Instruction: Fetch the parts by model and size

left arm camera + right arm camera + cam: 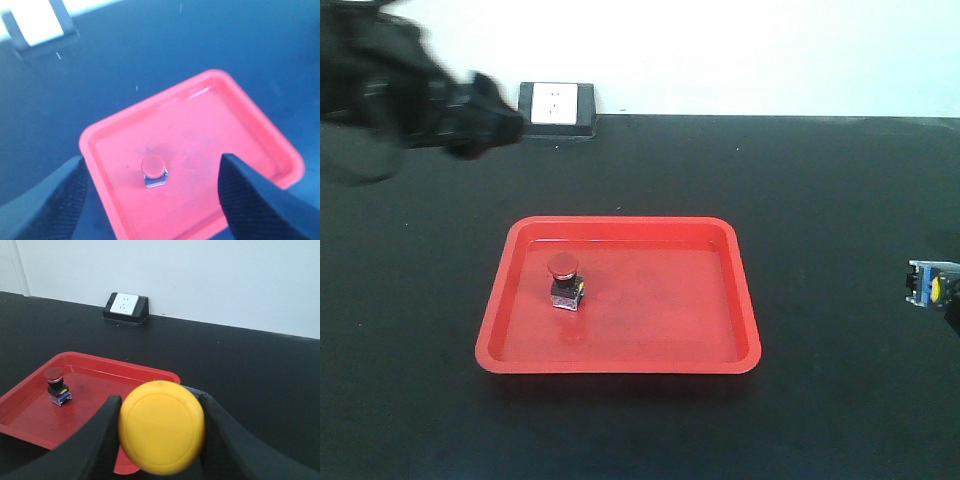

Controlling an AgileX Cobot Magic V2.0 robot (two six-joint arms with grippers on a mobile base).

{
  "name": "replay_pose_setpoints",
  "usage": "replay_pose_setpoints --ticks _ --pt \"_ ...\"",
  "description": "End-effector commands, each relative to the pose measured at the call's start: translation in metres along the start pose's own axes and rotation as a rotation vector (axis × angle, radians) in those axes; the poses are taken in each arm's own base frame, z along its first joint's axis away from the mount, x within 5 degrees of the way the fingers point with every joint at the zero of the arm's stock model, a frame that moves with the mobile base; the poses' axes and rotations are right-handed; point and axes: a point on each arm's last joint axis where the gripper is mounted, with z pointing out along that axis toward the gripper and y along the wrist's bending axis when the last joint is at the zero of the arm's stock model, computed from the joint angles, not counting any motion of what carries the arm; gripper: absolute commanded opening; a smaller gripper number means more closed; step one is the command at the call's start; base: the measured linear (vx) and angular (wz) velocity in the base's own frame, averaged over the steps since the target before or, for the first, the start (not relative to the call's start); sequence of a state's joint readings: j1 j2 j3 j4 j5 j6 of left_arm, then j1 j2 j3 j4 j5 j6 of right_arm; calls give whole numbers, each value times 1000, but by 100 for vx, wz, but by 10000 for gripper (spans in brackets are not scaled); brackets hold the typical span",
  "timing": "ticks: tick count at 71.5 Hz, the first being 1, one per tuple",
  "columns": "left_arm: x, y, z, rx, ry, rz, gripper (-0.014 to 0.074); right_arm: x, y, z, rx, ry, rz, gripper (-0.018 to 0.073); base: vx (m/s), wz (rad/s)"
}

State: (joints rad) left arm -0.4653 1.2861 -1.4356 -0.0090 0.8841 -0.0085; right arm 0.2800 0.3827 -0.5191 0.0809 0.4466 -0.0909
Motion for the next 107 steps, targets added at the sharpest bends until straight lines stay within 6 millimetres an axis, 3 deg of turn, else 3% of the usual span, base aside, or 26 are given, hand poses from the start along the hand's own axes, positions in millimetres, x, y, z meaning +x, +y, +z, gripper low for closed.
replay_pose_setpoints --ticks 1,25,45,55,64,78,107 --pt "7 -3 -43 21 -169 -13 502 -16 -1 -1 11 -97 -6 -10 0 0" --pt "91 -4 -116 53 -283 -35 502 -16 -1 -1 11 -97 -6 -10 0 0" --pt "168 -4 -152 84 -427 -51 502 -16 -1 -1 11 -96 -6 -10 0 0" --pt "197 -4 -162 98 -529 -57 502 -16 -1 -1 11 -96 -6 -10 0 0" --pt "214 -4 -164 102 -562 -46 502 -16 -1 -1 11 -95 -6 -10 0 0" --pt "229 -4 -149 96 -488 -24 502 -16 -1 -1 11 -96 -6 -10 0 0" --pt "230 -6 -148 118 -476 -41 502 -15 -1 -1 9 -84 2 -10 0 0"
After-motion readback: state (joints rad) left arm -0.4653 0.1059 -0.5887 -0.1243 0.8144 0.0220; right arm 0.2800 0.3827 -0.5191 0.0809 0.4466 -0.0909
